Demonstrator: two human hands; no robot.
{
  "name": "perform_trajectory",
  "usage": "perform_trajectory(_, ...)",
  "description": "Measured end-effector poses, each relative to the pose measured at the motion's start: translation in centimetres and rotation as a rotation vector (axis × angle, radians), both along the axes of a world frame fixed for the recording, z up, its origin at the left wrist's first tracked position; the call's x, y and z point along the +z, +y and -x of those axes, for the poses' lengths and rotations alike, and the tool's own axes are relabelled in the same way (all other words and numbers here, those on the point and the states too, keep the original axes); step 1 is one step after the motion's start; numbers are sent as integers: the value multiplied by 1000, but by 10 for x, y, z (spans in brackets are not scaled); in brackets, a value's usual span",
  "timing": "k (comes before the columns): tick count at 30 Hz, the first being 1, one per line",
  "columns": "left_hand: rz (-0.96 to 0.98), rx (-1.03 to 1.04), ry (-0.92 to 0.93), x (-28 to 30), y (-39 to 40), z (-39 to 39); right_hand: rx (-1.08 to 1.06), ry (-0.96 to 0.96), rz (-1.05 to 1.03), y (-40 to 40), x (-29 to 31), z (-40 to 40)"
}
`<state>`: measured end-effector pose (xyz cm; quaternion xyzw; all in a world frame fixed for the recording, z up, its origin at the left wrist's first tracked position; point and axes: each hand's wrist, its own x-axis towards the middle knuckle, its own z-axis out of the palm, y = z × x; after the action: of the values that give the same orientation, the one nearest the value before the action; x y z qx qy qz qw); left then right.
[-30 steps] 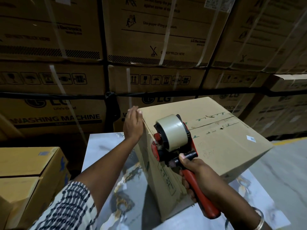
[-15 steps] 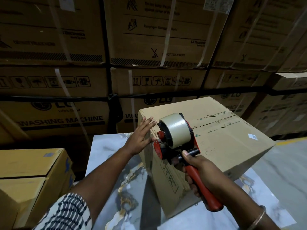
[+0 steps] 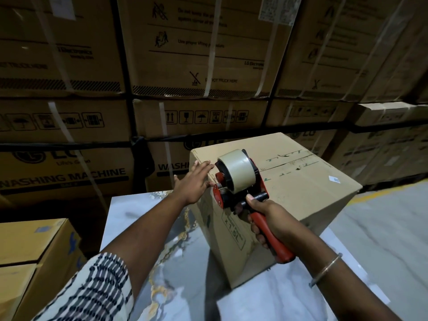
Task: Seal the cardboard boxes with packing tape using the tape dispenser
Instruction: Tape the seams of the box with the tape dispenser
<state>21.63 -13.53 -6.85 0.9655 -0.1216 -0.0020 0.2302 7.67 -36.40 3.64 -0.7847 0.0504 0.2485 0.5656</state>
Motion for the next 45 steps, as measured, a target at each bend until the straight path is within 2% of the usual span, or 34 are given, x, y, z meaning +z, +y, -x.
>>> perform_trajectory(9, 10, -8, 17, -5, -8, -14, -29, 30, -5, -43, -7, 51)
perform_trajectory(11, 68, 2, 21, -3, -10, -7, -30, 28, -10, -44, -7, 51)
perform_trajectory(15, 295, -101, -135, -7, -21, 20, -22, 40, -22, -46, -6, 48)
perform_trajectory(20, 282, -247, -140, -36, -28, 27, -8, 42, -22, -46, -7, 46)
perform_trajectory(27, 475, -252, -153, -38, -32, 30, 17, 34, -23, -48, -4, 45)
perform_trajectory(33, 535, -82, -169, -43, -44, 32, 19, 25, -19, -47, -1, 48)
perform_trajectory(42, 479, -107, -95, -4, -48, 57, -15, 103, -21, -77, -7, 84)
perform_trajectory(45, 455, -9, -78, 4, -58, 64, -24, 101, -52, -78, -9, 89)
